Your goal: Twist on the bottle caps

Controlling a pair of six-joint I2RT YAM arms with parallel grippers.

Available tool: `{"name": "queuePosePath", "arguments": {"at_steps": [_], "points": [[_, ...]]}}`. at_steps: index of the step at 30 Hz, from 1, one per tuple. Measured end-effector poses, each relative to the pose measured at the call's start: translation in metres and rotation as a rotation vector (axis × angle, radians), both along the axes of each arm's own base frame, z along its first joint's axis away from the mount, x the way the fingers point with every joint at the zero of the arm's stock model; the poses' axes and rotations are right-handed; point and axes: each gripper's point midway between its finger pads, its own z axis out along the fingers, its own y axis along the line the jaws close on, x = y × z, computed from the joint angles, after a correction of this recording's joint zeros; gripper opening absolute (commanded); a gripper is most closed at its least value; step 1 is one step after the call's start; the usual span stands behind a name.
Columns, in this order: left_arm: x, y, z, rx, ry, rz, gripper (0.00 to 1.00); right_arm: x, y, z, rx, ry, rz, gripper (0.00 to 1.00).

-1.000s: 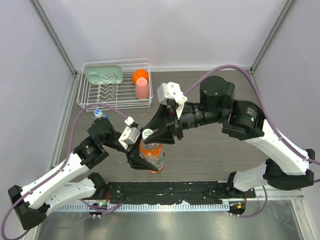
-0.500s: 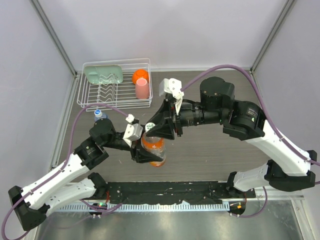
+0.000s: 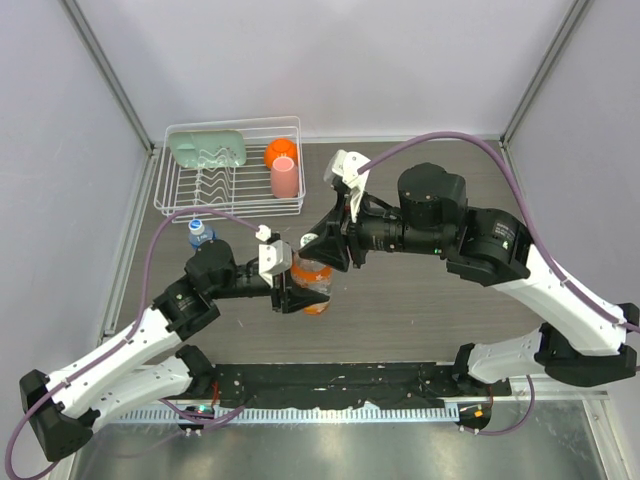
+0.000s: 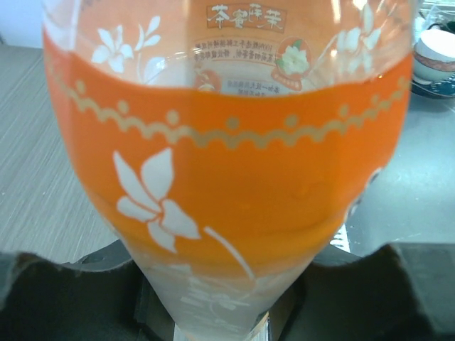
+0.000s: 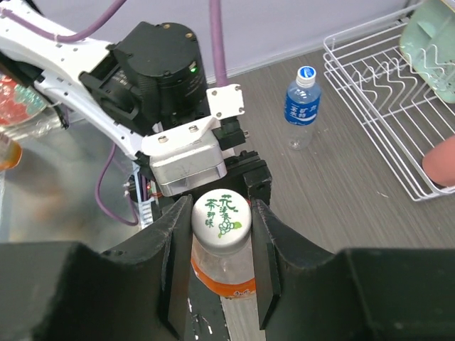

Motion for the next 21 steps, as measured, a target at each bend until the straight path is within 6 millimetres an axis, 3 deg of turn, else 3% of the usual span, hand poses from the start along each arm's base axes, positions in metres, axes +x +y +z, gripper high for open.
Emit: {"name": "queuePosePath", "arguments": {"at_steps": [12,21], "points": [[0.029,0.005,-0.014,0.033,0.016,0.166,0.31,0.032,-0.004,-0.015,0.037,0.058,-0.262,0.01],[0.046,0.01,-0.018,0.047,-0.008,0.263,0.29,0.036,0.0,-0.02,0.001,0.017,-0.435,0.02]]}}
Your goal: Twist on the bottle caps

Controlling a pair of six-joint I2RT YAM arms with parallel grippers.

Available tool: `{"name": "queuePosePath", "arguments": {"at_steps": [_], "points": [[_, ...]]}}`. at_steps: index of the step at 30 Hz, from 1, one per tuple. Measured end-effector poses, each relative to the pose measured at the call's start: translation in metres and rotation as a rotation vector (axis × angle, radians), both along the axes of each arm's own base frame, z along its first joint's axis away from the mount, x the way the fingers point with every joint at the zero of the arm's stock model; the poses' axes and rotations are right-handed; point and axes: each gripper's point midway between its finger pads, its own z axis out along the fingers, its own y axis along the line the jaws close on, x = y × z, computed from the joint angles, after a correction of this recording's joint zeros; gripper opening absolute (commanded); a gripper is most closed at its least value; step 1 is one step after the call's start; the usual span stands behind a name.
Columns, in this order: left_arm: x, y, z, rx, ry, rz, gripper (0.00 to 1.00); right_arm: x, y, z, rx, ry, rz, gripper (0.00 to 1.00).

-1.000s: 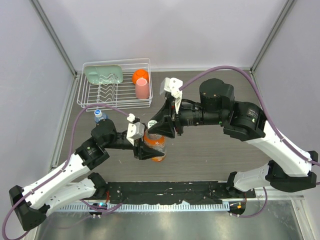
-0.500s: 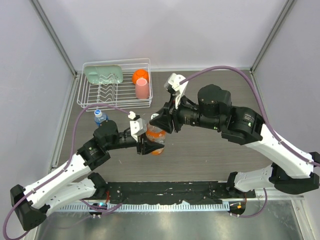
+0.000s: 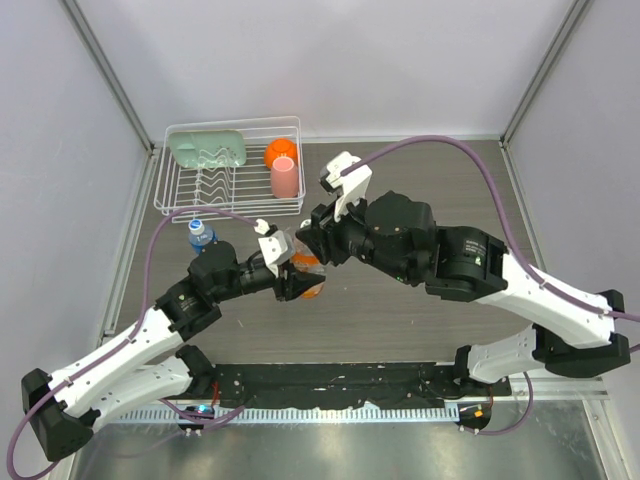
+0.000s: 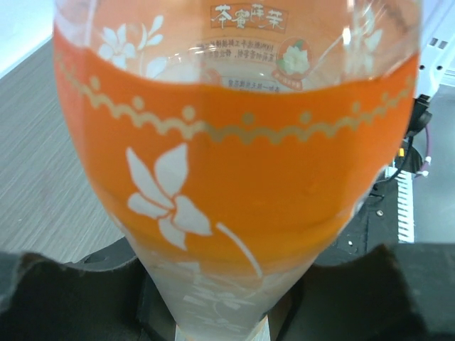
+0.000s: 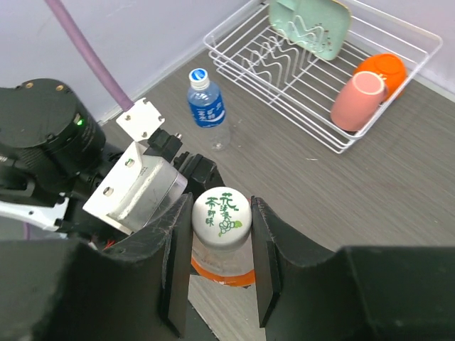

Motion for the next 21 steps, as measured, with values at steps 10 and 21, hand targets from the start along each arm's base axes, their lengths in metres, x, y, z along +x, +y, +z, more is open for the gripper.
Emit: {"name": "queuePosePath", "arguments": {"at_steps": [10,21], "points": [[0.013,0.005,-0.001,0.007,-0.002,0.075,0.27,0.009,0.0,-0.001,-0.04,-0.008,-0.123,0.27],[0.023,0.005,0.014,-0.051,-0.024,0.124,0.29,0.002,-0.002,-0.019,-0.108,0.018,-0.109,0.68]]}}
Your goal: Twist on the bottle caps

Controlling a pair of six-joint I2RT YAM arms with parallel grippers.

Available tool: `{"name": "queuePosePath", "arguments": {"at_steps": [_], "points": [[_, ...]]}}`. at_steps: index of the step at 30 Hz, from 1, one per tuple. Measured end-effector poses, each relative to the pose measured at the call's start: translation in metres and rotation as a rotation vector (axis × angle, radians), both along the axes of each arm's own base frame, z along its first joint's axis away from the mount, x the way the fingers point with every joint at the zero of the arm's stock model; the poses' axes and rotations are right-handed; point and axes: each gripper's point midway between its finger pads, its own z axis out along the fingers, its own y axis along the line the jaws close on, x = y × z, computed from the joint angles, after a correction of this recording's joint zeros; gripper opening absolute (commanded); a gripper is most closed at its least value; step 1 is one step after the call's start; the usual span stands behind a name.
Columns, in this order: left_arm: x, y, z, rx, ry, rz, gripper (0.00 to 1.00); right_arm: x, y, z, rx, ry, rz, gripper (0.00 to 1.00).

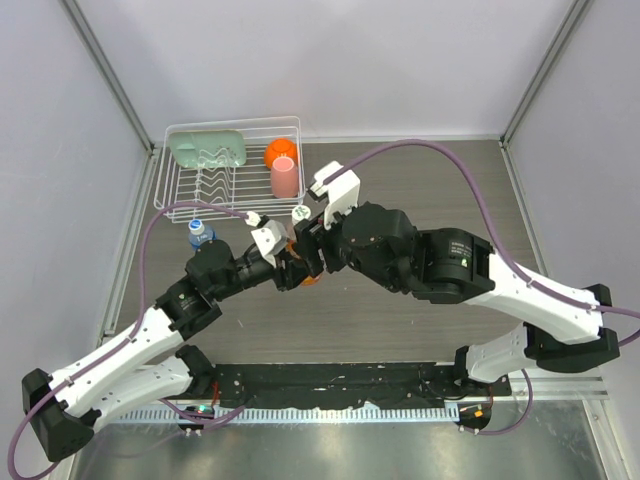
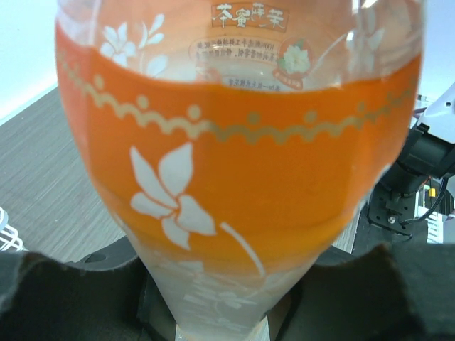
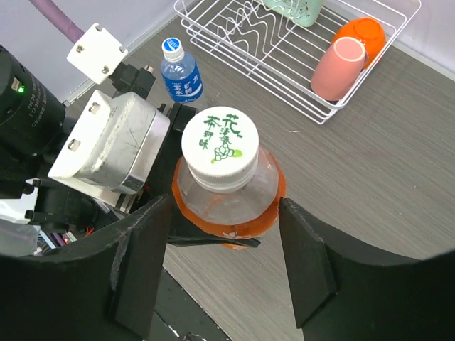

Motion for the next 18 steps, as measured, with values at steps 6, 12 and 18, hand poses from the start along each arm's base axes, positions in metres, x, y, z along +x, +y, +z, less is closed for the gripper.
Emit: {"name": "queuePosePath", "arguments": {"at_steps": [6,12,18], "points": [[0.0,-0.001,0.005,-0.019,-0.005,0.002,0.29,-0.009,-0.008,0.011,0.022,-0.006,0.052,0.7],[-0.018,-0.008,0.005,-0.019,-0.003,-0.109,0.32,-0.034,-0.027,0.039,0.061,-0.035,0.221,0.75],[-0.079,-0.018,0.003,-0.011,0.012,-0.465,0.28,-0.068,-0.049,0.075,0.131,-0.103,0.476,0.78]]}}
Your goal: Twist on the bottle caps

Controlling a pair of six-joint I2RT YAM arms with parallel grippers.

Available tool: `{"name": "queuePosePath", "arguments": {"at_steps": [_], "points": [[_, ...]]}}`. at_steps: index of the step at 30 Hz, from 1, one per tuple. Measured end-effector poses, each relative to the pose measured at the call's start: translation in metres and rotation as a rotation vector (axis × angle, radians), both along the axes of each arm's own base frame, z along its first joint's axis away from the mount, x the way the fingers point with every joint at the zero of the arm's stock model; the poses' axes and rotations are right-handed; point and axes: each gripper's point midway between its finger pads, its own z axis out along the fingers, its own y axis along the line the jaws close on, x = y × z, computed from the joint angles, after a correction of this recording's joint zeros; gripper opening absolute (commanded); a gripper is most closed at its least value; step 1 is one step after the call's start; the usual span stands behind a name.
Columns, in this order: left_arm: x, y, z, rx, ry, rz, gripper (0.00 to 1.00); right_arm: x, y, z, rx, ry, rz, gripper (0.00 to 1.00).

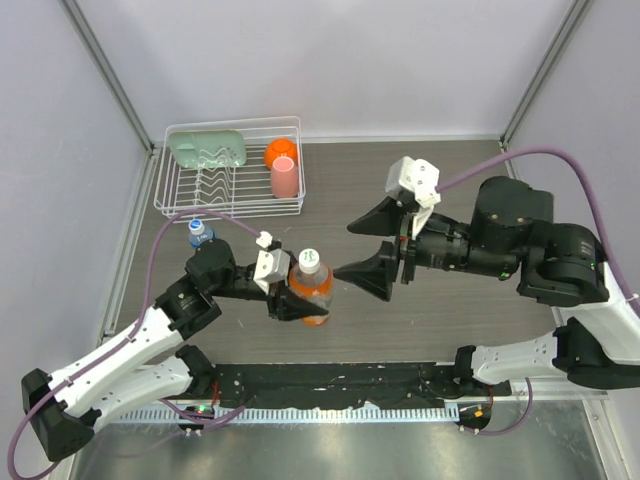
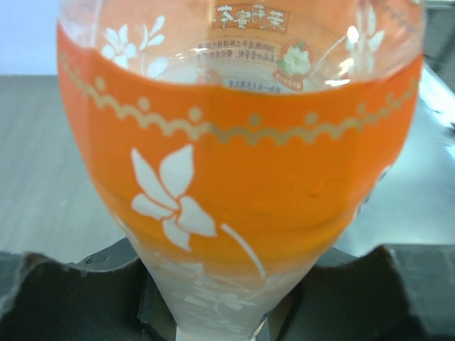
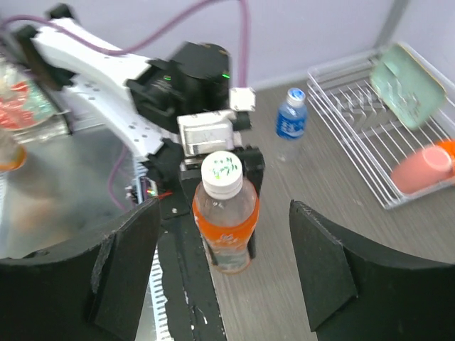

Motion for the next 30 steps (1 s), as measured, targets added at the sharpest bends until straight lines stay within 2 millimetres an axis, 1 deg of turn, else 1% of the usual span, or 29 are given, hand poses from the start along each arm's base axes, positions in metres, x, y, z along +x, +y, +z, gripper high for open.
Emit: {"name": "queuePosePath", "arguments": {"at_steps": [2,4,6,9,11,14,17,21,25,30], "points": [[-0.023,0.001,0.001,0.004,0.006,-0.134,0.28,-0.013,-0.001,0.013,0.028,-0.028,0.083,0.78],[-0.042,0.005,0.005,0.006,0.009,-0.245,0.29,-0.023,0.003,0.018,0.033,-0.05,0.161,0.78],[-0.056,0.009,0.009,0.006,0.01,-0.335,0.29,-0.031,0.009,0.018,0.029,-0.064,0.224,0.78],[-0.072,0.015,0.013,0.005,0.012,-0.432,0.28,-0.041,0.02,0.017,0.019,-0.08,0.316,0.77],[-0.079,0.019,0.014,0.005,0.013,-0.477,0.28,-0.044,0.031,0.011,-0.002,-0.079,0.363,0.77],[-0.087,0.023,0.013,0.009,0.02,-0.53,0.27,-0.047,0.048,-0.002,-0.037,-0.068,0.425,0.76],[-0.092,0.027,0.012,0.013,0.027,-0.563,0.27,-0.049,0.057,-0.008,-0.045,-0.059,0.472,0.75],[-0.096,0.029,0.012,0.011,0.022,-0.586,0.27,-0.053,0.06,-0.003,-0.019,-0.066,0.517,0.74],[-0.097,0.03,0.012,0.011,0.021,-0.596,0.26,-0.057,0.061,0.004,0.014,-0.077,0.552,0.7],[-0.098,0.03,0.012,0.01,0.02,-0.599,0.25,-0.058,0.067,0.006,0.031,-0.079,0.584,0.66]]}}
